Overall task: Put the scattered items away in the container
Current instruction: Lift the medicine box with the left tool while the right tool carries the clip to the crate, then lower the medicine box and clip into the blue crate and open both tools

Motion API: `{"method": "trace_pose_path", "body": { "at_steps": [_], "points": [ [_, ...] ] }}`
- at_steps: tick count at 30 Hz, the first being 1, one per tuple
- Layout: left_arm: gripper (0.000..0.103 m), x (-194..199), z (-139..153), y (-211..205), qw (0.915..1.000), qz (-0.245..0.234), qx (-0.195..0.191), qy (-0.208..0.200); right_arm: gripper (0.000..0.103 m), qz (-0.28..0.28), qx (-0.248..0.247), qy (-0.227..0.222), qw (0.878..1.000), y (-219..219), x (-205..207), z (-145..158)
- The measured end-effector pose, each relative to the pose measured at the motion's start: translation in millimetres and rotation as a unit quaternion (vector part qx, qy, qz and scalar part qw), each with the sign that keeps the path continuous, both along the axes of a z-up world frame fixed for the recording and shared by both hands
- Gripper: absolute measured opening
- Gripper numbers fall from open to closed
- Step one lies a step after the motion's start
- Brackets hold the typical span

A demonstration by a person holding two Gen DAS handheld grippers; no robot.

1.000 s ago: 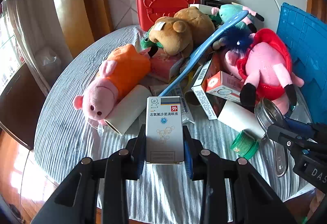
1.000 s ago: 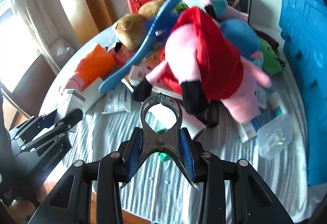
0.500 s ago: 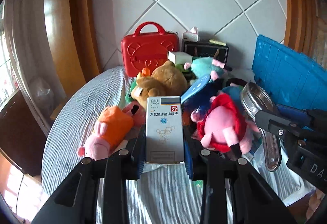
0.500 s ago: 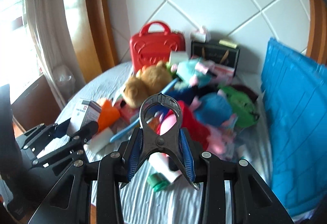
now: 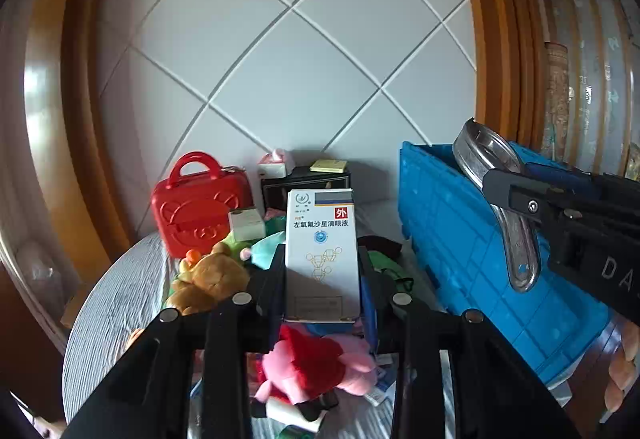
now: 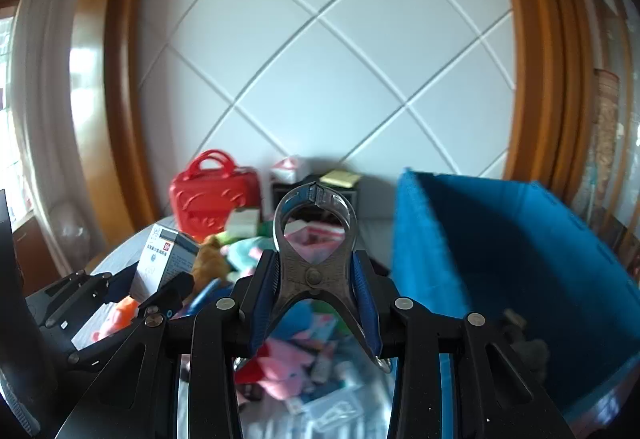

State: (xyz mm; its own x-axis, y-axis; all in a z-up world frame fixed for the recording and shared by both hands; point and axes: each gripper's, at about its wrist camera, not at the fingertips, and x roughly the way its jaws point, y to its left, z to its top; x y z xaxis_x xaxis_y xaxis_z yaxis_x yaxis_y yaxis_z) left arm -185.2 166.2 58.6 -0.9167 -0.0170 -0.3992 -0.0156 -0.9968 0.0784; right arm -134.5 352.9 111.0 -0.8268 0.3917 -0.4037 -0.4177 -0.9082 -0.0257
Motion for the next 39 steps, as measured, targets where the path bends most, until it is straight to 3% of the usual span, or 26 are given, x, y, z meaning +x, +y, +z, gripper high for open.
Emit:
{"method": "trace_pose_path", "body": {
  "at_steps": [10, 13, 17, 20, 25, 29, 35, 39],
  "points": [
    [0.031, -88, 34, 172, 0.9971, -0.073, 0.006, -0.020, 0.037, -0.082, 0.025, -0.010, 0.996, 168, 54, 35],
    [0.031, -130, 43, 229, 0.9938, -0.092, 0.015, -0.062, 0.037, -0.095, 0.020, -0.036, 0.995, 231, 62, 36],
    [0.031, -200, 33, 294, 0.9866, -0.088, 0.030, -0.134, 0.037, -0.109, -0.002, -0.075, 0.991, 317, 62, 26],
    [0.031, -253, 10, 331, 0.9798, -0.062, 0.040, -0.185, 0.037, -0.118, -0.020, -0.114, 0.986, 375, 50, 5],
    [0.031, -326, -40, 359, 0.9716, 0.010, 0.006, -0.236, 0.037, -0.122, -0.045, -0.181, 0.975, 444, 13, -44],
    [0.031, -355, -88, 361, 0.9623, 0.041, -0.014, -0.269, 0.037, -0.116, -0.081, -0.234, 0.962, 480, -20, -92],
    [0.030, -389, -171, 360, 0.9373, 0.064, 0.002, -0.343, 0.037, -0.132, -0.133, -0.315, 0.930, 511, -53, -177],
    [0.030, -398, -210, 367, 0.9298, 0.058, -0.034, -0.362, 0.037, -0.134, -0.134, -0.358, 0.914, 522, -63, -226]
  ]
}}
